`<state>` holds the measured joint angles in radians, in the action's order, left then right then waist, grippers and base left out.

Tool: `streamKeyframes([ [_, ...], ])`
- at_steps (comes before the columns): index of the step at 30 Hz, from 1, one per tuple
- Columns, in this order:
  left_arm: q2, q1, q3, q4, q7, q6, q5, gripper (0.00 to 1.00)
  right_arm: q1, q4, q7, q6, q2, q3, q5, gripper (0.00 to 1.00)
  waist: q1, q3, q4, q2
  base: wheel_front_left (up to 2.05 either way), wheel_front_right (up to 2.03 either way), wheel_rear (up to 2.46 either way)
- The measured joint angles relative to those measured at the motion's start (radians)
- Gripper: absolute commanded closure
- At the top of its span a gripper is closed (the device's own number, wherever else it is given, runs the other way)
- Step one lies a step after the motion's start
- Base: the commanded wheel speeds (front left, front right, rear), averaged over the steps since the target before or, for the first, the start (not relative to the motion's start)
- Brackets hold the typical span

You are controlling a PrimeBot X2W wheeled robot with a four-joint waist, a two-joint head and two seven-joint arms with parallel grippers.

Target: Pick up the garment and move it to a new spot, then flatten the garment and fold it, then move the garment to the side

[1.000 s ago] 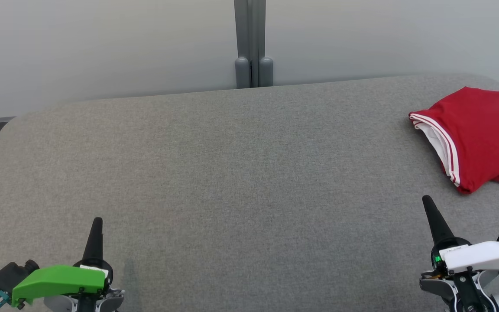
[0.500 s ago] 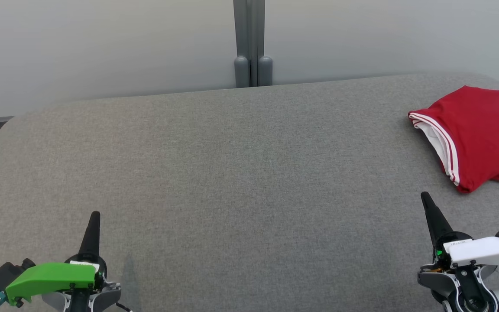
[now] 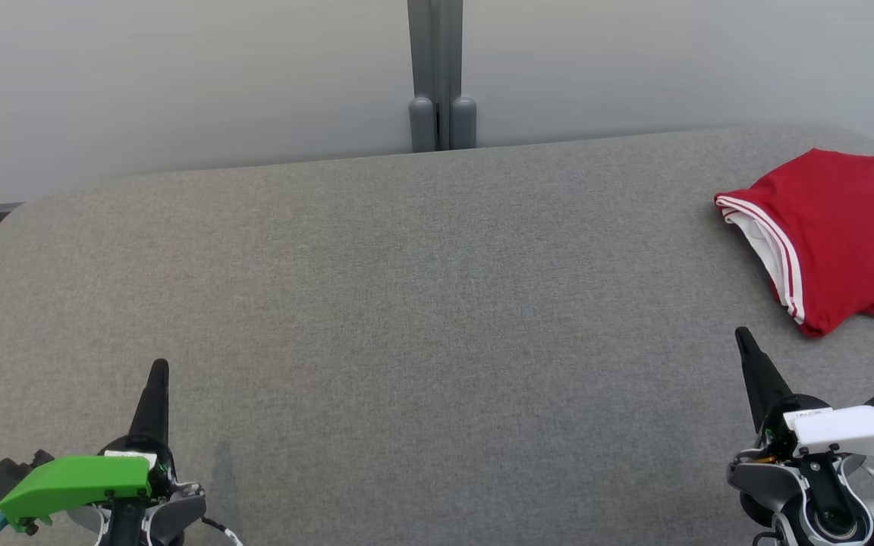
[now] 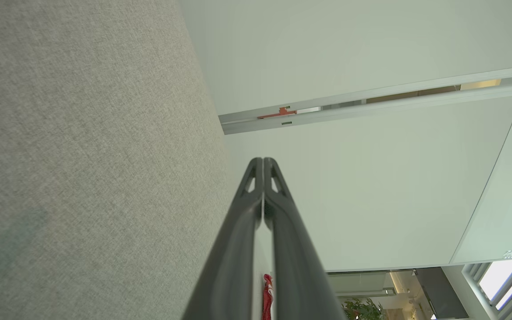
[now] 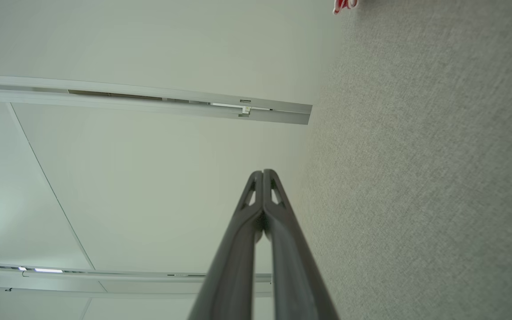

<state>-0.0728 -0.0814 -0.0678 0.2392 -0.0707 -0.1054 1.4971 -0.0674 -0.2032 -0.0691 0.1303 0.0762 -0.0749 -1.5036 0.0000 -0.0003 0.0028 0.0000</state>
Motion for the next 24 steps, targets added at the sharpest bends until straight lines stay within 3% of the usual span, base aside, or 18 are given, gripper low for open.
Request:
streamKeyframes([
  [24, 0.018, -0.022, -0.038, 0.006, -0.038, -0.026, 0.122, 1.00, -0.037, -0.042, -0.019, 0.000, -0.005, -0.009, -0.132, 1.00, 0.0000, 0.003, -0.003, 0.0000, 0.00, 0.00, 0.00],
])
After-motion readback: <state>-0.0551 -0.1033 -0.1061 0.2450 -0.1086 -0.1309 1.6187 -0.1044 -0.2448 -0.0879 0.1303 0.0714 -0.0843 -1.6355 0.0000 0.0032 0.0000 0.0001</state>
